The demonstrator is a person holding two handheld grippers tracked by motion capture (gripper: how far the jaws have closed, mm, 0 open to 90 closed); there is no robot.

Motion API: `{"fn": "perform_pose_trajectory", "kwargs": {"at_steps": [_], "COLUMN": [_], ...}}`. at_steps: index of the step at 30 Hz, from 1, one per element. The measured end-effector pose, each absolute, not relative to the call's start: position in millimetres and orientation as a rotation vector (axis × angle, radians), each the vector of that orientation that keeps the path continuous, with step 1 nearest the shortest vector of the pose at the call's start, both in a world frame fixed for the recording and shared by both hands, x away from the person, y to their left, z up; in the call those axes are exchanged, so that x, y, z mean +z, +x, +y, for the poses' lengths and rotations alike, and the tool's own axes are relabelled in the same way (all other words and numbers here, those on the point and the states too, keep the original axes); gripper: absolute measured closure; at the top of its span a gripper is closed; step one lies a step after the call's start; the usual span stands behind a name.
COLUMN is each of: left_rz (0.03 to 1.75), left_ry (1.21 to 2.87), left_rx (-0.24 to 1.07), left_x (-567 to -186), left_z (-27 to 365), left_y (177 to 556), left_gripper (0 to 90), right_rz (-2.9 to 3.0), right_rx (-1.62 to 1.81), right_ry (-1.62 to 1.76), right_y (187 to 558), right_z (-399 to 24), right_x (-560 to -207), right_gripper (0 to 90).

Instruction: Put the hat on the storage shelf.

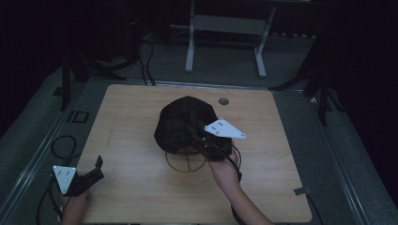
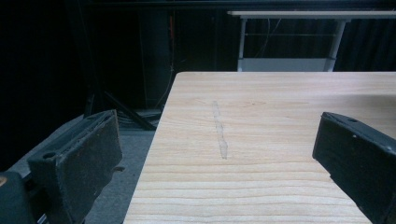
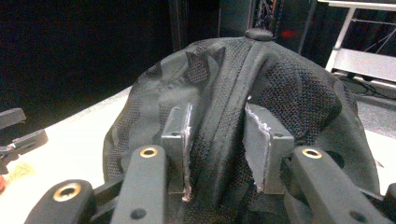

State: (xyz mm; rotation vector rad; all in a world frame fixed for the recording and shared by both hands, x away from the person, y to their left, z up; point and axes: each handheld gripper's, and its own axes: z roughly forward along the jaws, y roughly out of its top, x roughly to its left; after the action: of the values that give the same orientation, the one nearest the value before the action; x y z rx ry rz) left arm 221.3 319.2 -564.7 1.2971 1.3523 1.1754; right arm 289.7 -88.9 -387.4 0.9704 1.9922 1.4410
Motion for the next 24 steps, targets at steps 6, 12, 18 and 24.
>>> {"fn": "perform_pose_trajectory", "kwargs": {"at_steps": [6, 12, 18, 24], "left_rz": [1.354, 1.354, 1.354, 1.355], "left_ry": [1.3, 1.299, 1.299, 1.297], "left_rx": [1.174, 1.173, 1.174, 1.175], "left_x": [-564.6, -564.6, -564.6, -564.7], "left_z": [319.3, 319.4, 319.4, 319.4], "left_y": [221.4, 221.4, 221.4, 221.2], "left_gripper": [1.8, 1.8, 1.8, 1.8], "right_rz": [1.984, 1.961, 1.956, 1.944], "right_rx": [1.442, 1.46, 1.451, 1.463], "right_ry": [0.962, 0.968, 0.961, 0.965], "right_y": [288.9, 290.7, 295.2, 299.0], "right_z": [-91.2, -101.1, -118.7, -143.4], "right_x": [-382.7, -375.0, -366.5, -364.7], "right_gripper": [59.1, 46.2, 34.1, 21.0]}}
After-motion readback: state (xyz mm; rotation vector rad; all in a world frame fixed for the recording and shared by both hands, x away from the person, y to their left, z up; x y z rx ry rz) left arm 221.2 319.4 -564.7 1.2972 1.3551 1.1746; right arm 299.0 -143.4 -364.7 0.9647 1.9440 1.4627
